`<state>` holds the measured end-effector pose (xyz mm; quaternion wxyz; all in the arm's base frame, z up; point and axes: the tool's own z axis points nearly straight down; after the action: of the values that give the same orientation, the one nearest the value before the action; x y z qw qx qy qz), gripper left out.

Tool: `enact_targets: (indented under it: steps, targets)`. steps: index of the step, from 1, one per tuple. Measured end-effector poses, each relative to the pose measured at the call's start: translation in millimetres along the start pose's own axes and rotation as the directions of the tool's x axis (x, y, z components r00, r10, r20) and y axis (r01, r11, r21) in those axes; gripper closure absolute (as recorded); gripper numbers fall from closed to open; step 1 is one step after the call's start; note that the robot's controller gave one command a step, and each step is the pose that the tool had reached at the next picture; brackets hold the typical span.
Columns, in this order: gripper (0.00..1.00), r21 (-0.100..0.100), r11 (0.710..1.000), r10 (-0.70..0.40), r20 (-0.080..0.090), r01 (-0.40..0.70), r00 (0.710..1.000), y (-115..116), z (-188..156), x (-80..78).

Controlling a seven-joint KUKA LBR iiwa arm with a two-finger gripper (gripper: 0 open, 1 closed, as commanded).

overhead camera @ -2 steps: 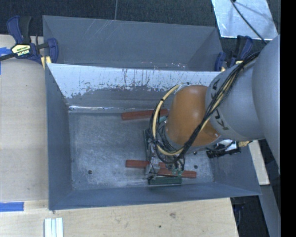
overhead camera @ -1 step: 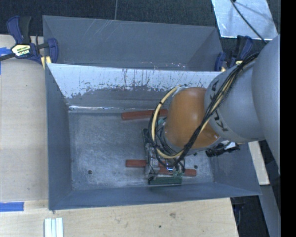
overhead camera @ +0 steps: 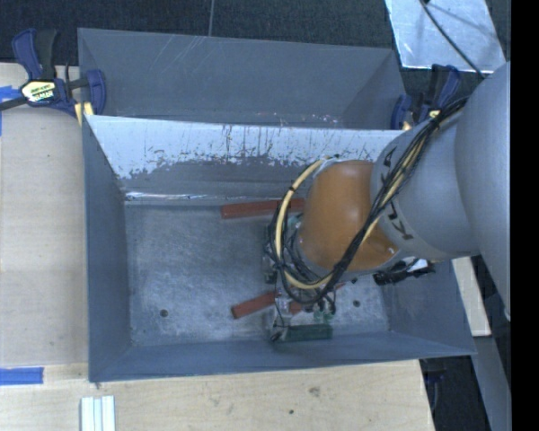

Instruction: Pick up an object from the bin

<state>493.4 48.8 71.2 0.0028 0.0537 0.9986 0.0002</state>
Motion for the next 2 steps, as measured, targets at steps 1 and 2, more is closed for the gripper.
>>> enact_targets:
  steps: [1,2]
  targets:
    - [1.00,-0.003,1.000,0.000,0.003,0.000,1.000,1,-4,-1.4]
    - [1.00,-0.006,0.999,-0.049,0.007,0.049,0.999,-32,-4,3.3]
